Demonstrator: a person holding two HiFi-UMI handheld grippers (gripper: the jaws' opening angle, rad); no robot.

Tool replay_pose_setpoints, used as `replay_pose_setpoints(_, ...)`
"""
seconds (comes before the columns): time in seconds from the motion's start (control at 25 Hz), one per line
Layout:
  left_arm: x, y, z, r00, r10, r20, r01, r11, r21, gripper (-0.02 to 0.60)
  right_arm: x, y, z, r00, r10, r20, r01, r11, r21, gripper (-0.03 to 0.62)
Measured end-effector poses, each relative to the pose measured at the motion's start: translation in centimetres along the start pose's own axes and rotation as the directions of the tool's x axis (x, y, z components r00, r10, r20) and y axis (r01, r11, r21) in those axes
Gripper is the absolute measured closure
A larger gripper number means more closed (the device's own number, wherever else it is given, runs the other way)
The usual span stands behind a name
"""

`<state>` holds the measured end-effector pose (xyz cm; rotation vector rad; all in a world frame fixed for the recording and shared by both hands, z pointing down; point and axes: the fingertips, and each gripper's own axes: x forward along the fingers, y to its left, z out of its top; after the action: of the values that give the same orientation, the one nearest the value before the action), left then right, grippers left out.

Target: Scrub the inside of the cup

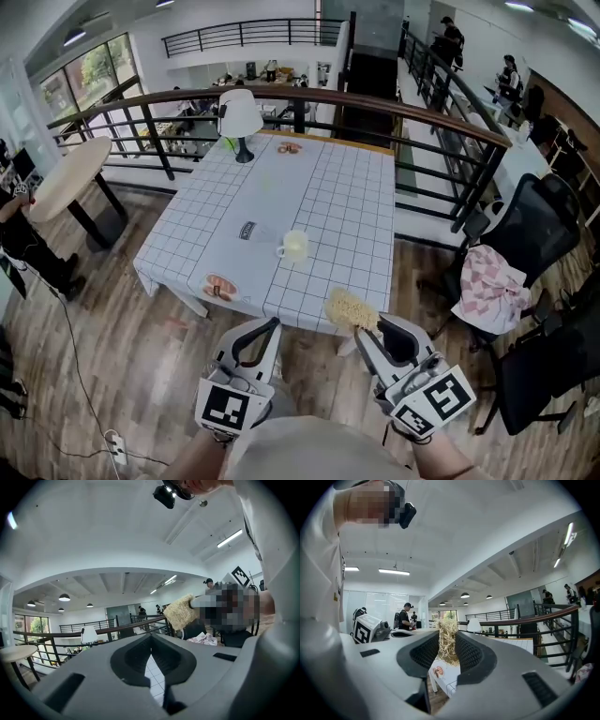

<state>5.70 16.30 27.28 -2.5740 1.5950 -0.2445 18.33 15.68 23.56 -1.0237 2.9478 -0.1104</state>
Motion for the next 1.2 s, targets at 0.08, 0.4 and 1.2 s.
replay_pose_setpoints(0.08,2.7,2.0,-0.7,1.0,-0.007,-0.004,0.007,1.0,-0.011,0.568,2.6,-2.1,-0.4,1.0,-0.005,-0.011,0.005,1.0,0.001,0.491)
replay_pose_setpoints(0.4,6.4,7.8,-1.7,0.999,-0.028,-0.015,0.027,0.998,-0.059,0.568,8.8,-4.3,-0.7,0.998,-0.033,-0.061,0.034,0.999,0.008,0.491)
replay_pose_setpoints(1.2,15.1,22.2,-4.0,0.984,-0.177,-0.004,0.175,0.977,-0.125,0.568,25.5,-9.0,-0.2,0.981,-0.155,-0.117,0.155,0.988,-0.009,0.491)
